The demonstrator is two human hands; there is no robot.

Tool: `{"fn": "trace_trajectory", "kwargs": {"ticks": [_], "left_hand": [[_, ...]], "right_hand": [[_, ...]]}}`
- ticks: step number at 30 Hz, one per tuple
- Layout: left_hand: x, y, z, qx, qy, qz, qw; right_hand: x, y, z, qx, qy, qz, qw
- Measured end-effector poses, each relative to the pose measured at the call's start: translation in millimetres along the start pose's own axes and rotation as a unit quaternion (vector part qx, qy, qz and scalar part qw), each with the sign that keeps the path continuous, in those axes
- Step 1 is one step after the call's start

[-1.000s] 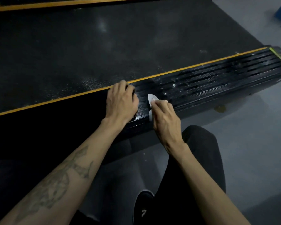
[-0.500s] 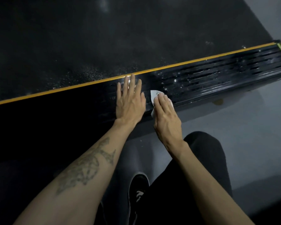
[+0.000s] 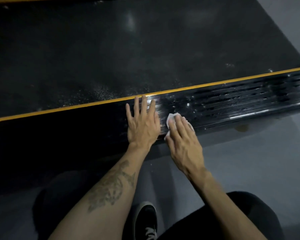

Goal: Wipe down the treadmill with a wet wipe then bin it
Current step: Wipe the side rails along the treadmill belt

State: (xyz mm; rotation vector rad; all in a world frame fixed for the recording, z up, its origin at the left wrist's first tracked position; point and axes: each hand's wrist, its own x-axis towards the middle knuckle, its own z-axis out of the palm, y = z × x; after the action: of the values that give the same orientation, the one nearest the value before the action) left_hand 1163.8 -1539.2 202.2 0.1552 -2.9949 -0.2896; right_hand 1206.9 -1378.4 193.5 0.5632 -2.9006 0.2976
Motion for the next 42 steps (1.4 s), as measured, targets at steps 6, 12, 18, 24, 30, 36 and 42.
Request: {"fn": "trace_trajectory", "kwargs": {"ticks": [6, 12, 18, 24, 30, 36, 42], "left_hand": [[1, 2, -2, -0.003, -0.003, -0.015, 1.000], [5, 2, 1, 0.001, 0.001, -0.003, 1.000], [3, 6, 3, -0.002, -0.012, 0.007, 1.000], [3, 2, 4, -0.001, -0.017, 0.009, 1.000], [4, 4, 4, 0.000, -0.019, 0.007, 1.000], [7, 5, 5, 0.002, -0.026, 0.010, 1.000], [8, 5, 5, 0.005, -0.033, 0.008, 0.999]], "right_hand": [[-2, -8, 5, 0.016, -0.020, 0.046, 0.999], [-5, 9, 0, 0.022, -0.017, 0.082, 0.996], [-10, 13, 2, 0.011, -0.043, 0.026, 0.999], [-13, 6, 3, 0.005, -0.045, 0.087, 0.995], [7, 19, -3, 0.021, -0.035, 0.077, 0.996], [-3, 4, 0, 0.038, -0.029, 0.062, 0.997], [2, 11, 2, 0.054, -0.013, 0.108, 0.993]]}}
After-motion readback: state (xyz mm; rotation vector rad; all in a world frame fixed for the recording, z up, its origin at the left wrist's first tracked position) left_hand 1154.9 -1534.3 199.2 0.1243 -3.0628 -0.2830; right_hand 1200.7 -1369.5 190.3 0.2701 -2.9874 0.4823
